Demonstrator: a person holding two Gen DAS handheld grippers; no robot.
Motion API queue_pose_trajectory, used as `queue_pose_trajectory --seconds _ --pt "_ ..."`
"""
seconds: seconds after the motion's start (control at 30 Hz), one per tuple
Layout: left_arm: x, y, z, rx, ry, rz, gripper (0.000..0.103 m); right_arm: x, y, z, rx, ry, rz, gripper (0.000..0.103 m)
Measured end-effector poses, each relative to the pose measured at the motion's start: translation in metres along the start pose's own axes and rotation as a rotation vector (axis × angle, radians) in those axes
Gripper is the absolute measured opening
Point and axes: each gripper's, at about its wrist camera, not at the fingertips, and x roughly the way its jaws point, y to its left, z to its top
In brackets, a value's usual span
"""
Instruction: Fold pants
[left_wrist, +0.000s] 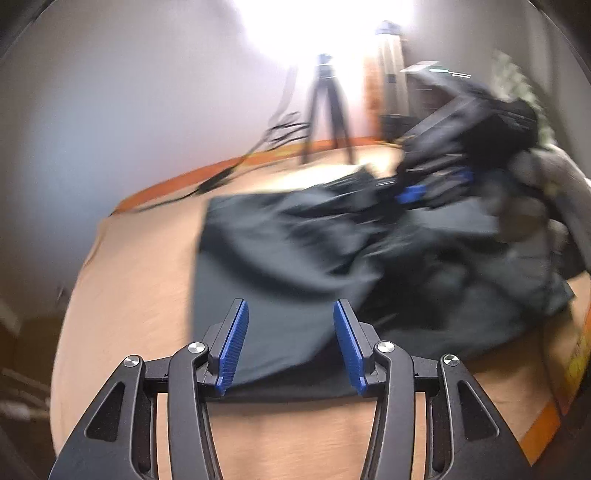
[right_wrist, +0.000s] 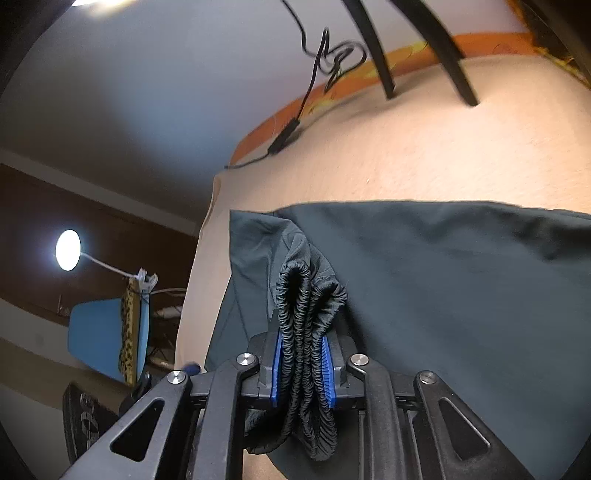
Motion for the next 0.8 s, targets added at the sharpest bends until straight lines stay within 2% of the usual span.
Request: queue_pose_trajectory --seconds 0.13,0.2,0.3,0.57,0.8 --pt "0.006 0.023 0.002 -0.064 0.023 0.007 0.047 -0.022 -0.005 -0.005 0.005 -0.039 -0.015 0.016" --pt "0.008 0.026 0.003 -0.08 0.032 0.006 0.047 -0.035 -0.01 -0.007 0.018 -0.046 -0.007 0.016" --pt "0.005 0.023 0.001 -0.084 0.05 -0.001 0.047 -0.063 -0.019 -0.014 0.004 -0.063 -0.043 0.016" --pt "0.005 -0.011 0.006 -0.069 0.071 -0.061 0.047 -0.128 -0.059 -0.034 0.055 -0.098 -0.098 0.016" --pt "0.005 -0.06 0.013 -0.008 0.066 -0.108 0.047 -0.182 -0.084 -0.049 0.083 -0.145 -0.152 0.016"
